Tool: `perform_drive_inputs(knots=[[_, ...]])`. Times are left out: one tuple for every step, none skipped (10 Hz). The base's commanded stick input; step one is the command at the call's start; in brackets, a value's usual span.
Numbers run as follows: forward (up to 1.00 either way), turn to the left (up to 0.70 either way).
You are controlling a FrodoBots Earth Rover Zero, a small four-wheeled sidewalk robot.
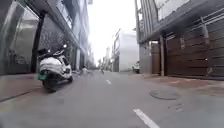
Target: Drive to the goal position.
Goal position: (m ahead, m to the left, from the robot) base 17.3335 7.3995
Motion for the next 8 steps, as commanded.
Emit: perform_drive_inputs(knots=[[1.0, 0.06], [1.0, 0.06], [1.0, 0.06], [1.0, 0.06], [1.0, 0.06], [1.0, 0.06], [1.0, 0.06], [1.0, 0.06]])
